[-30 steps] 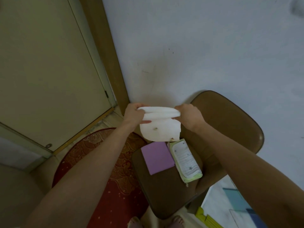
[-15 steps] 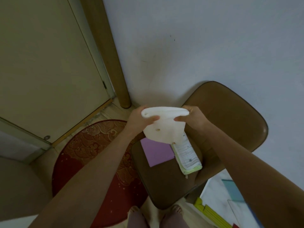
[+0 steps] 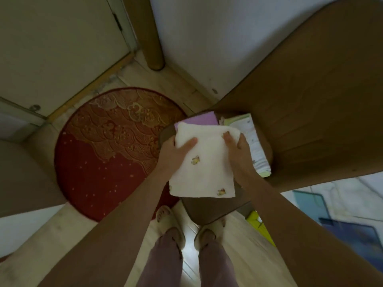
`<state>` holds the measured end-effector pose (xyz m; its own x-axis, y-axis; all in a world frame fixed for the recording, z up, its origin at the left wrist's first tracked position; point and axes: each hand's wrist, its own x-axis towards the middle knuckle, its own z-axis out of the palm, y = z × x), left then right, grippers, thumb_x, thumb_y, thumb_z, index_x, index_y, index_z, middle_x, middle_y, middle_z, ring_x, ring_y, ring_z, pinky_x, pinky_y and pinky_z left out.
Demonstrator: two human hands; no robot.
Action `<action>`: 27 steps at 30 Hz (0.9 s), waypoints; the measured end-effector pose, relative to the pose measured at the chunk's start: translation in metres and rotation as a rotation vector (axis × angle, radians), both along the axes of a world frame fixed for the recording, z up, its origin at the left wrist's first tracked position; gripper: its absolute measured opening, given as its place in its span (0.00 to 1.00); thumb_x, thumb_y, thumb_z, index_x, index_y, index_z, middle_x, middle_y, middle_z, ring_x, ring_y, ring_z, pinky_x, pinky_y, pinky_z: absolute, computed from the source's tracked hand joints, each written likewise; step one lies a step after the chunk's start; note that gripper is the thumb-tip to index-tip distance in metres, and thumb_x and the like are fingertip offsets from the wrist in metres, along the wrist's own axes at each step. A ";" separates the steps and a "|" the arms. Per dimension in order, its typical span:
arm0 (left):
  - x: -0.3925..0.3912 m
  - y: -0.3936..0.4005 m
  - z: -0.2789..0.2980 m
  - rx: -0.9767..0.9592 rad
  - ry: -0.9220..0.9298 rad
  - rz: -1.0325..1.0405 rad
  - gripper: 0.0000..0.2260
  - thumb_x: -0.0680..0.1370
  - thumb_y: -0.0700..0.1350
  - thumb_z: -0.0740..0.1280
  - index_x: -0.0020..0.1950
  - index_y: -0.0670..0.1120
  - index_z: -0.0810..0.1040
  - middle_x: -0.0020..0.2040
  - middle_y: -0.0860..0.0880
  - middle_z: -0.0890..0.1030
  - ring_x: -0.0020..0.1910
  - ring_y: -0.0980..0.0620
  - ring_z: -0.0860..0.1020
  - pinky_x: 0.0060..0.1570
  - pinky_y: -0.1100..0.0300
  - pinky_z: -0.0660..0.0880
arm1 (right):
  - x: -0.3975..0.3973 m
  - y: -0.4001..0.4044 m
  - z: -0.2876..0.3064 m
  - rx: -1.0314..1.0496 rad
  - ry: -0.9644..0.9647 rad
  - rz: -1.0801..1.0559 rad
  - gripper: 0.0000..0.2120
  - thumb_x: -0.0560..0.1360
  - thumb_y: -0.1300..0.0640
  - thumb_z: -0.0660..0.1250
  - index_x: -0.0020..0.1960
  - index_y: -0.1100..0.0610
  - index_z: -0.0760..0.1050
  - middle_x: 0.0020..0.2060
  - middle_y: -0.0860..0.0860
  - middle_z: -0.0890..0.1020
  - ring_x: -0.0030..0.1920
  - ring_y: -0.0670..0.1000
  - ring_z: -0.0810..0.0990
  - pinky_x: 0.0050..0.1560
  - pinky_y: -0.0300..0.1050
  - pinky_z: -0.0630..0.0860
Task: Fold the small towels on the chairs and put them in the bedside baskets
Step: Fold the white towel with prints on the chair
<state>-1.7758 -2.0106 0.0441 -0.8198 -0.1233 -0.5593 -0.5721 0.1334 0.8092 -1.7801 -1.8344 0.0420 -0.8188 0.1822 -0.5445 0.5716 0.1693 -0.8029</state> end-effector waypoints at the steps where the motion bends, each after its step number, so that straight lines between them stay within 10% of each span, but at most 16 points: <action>1: 0.000 0.002 -0.014 -0.012 0.012 0.025 0.19 0.75 0.55 0.71 0.60 0.46 0.78 0.50 0.48 0.84 0.46 0.49 0.83 0.43 0.56 0.81 | 0.001 0.004 -0.020 0.009 -0.014 -0.003 0.35 0.71 0.27 0.60 0.72 0.45 0.65 0.64 0.48 0.77 0.62 0.52 0.76 0.63 0.58 0.74; 10: -0.014 0.003 -0.085 -0.100 0.103 0.040 0.14 0.77 0.50 0.69 0.51 0.40 0.79 0.43 0.46 0.83 0.39 0.53 0.81 0.38 0.61 0.77 | 0.016 0.012 -0.090 -0.184 -0.152 0.115 0.21 0.78 0.47 0.66 0.68 0.51 0.71 0.57 0.49 0.83 0.55 0.51 0.82 0.59 0.57 0.78; 15: -0.016 0.003 -0.107 -0.130 0.087 0.143 0.19 0.81 0.53 0.62 0.35 0.44 0.70 0.30 0.50 0.72 0.26 0.61 0.69 0.27 0.67 0.66 | -0.004 0.026 -0.109 0.066 -0.058 0.279 0.28 0.73 0.33 0.63 0.69 0.43 0.66 0.58 0.45 0.80 0.57 0.49 0.80 0.60 0.59 0.77; 21: -0.028 0.016 -0.115 -0.192 0.016 0.043 0.16 0.80 0.51 0.65 0.64 0.45 0.73 0.57 0.53 0.74 0.55 0.56 0.74 0.50 0.63 0.68 | -0.018 0.032 -0.097 0.275 0.157 0.288 0.16 0.80 0.47 0.62 0.63 0.53 0.64 0.52 0.48 0.77 0.50 0.46 0.78 0.50 0.45 0.76; 27: -0.045 0.037 -0.071 0.469 -0.196 0.143 0.22 0.78 0.62 0.58 0.68 0.52 0.72 0.63 0.50 0.77 0.59 0.50 0.77 0.58 0.52 0.74 | -0.018 0.010 -0.065 0.414 0.397 0.409 0.18 0.79 0.53 0.62 0.67 0.58 0.68 0.52 0.51 0.78 0.50 0.51 0.78 0.51 0.51 0.78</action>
<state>-1.8210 -1.9738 -0.0266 -0.6875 0.0745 -0.7224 -0.7048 -0.3081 0.6390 -1.7984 -1.8244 -0.0229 -0.9883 -0.0553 -0.1425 0.0736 0.6449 -0.7607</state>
